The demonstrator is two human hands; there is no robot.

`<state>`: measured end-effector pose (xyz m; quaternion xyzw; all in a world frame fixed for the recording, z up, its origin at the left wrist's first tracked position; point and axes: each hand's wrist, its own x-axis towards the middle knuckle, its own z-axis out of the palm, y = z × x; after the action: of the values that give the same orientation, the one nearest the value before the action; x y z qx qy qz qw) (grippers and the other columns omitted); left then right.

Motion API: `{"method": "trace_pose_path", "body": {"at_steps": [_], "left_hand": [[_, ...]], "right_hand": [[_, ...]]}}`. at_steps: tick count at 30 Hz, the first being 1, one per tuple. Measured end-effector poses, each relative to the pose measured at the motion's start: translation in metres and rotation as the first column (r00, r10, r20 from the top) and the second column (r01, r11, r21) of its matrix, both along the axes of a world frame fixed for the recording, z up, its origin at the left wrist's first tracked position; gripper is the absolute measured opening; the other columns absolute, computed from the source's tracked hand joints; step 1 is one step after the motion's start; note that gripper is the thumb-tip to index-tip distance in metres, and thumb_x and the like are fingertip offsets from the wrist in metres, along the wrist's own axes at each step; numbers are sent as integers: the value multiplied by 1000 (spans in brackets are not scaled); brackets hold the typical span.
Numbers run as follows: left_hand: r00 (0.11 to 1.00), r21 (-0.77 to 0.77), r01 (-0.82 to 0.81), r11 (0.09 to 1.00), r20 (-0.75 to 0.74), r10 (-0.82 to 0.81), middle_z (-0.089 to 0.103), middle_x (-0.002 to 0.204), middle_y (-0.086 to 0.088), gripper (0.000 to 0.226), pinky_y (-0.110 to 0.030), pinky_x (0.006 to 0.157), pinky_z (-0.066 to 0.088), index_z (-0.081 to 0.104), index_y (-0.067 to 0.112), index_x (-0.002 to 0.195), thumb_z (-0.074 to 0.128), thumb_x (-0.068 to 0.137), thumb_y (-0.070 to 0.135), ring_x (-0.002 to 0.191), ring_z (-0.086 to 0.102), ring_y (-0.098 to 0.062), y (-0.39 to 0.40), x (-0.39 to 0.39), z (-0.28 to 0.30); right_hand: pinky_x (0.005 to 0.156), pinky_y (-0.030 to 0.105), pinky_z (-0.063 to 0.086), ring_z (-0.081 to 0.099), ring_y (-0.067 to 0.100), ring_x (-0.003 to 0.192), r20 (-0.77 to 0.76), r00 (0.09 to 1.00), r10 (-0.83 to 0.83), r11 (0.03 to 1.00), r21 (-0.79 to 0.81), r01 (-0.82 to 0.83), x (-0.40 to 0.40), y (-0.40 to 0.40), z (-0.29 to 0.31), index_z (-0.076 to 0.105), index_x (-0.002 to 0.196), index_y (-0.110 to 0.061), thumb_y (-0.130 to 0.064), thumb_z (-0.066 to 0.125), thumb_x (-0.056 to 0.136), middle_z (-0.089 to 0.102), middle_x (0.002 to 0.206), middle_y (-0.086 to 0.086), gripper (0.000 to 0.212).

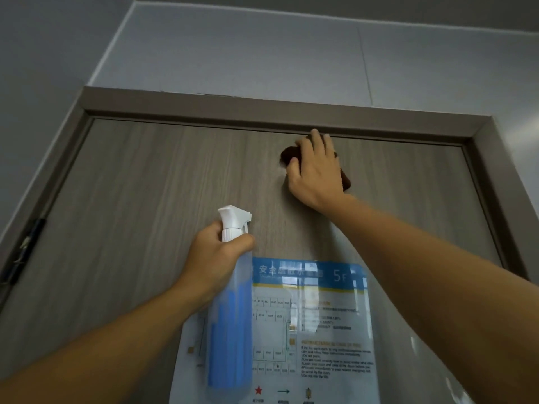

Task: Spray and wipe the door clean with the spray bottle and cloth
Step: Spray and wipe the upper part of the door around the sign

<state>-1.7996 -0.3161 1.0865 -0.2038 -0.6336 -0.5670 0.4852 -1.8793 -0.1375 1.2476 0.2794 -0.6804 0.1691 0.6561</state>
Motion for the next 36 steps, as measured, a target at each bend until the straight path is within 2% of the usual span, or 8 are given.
{"method": "trace_pose_path", "body": {"at_steps": [4, 8, 11, 14, 21, 24, 29, 36], "left_hand": [[1000, -1, -1, 1000, 4, 1, 65, 94, -36, 41, -70, 79, 54, 66, -1, 93, 73, 69, 31, 77, 64, -35, -1, 1, 0], [1000, -9, -7, 1000, 1, 7, 66, 92, -34, 41, -70, 78, 55, 66, 1, 95, 73, 69, 32, 77, 64, -34, -1, 1, -1], [1000, -12, -26, 1000, -4, 26, 65, 79, -21, 43, -66, 76, 56, 66, 1, 95, 73, 68, 33, 75, 64, -30, -1, 0, -2], [1000, -8, -24, 1000, -1, 24, 63, 77, -11, 44, -55, 71, 59, 65, -1, 95, 72, 67, 32, 75, 62, -29, -1, -2, -2], [1000, 1, 0, 1000, -14, 0, 60, 75, -11, 42, -55, 69, 57, 64, 0, 92, 72, 66, 32, 75, 60, -30, -2, -6, -3], [1000, 9, -4, 1000, -31, 5, 58, 72, -8, 44, -45, 67, 51, 63, -2, 90, 72, 65, 33, 73, 58, -28, -2, -7, -2], [999, 81, 22, 996, -25, -20, 61, 76, -16, 42, -72, 78, 56, 62, -3, 92, 74, 68, 30, 73, 61, -33, -5, -8, -8], [997, 198, 75, 977, -51, -66, 60, 78, -21, 43, -72, 78, 53, 60, -8, 91, 74, 68, 26, 75, 60, -35, -20, -6, -19]], "right_hand": [[124, 59, 25, 14, 31, 158, -86, 996, 21, 902, 432, 18, -4, 32, -30, 46, 149, -25, -40, 51, 104, 20, 169, 10, 48], [124, 46, 29, 15, 21, 159, -168, 986, 17, 768, 634, 95, -15, 73, -67, 44, 154, -32, -54, 46, 105, 18, 172, 1, 54], [121, 49, 36, 24, 24, 157, -226, 974, 9, 793, 595, 130, -18, 88, -66, 47, 153, -27, -51, 45, 106, 26, 169, 5, 54], [115, 55, 42, 33, 31, 152, -218, 976, -9, 915, 392, 96, -18, 75, -50, 52, 149, -21, -46, 47, 104, 35, 163, 11, 52], [124, 56, 20, 8, 32, 159, -58, 997, -56, 998, -13, 55, -12, 2, 8, 42, 152, -24, -50, 34, 108, 19, 170, 8, 52], [125, 54, 19, 9, 31, 159, -87, 996, -36, 995, 85, 43, -8, -19, 13, 44, 152, -24, -49, 34, 109, 21, 170, 8, 51], [121, 51, 33, 21, 25, 156, -168, 986, 22, 941, 337, 37, -3, -15, -30, 52, 145, -26, -45, 44, 106, 33, 164, 4, 44], [115, 47, 41, 18, 22, 158, -170, 983, 71, 800, 598, 45, -4, 10, -104, 61, 139, -25, -40, 54, 102, 34, 166, 3, 40]]}}
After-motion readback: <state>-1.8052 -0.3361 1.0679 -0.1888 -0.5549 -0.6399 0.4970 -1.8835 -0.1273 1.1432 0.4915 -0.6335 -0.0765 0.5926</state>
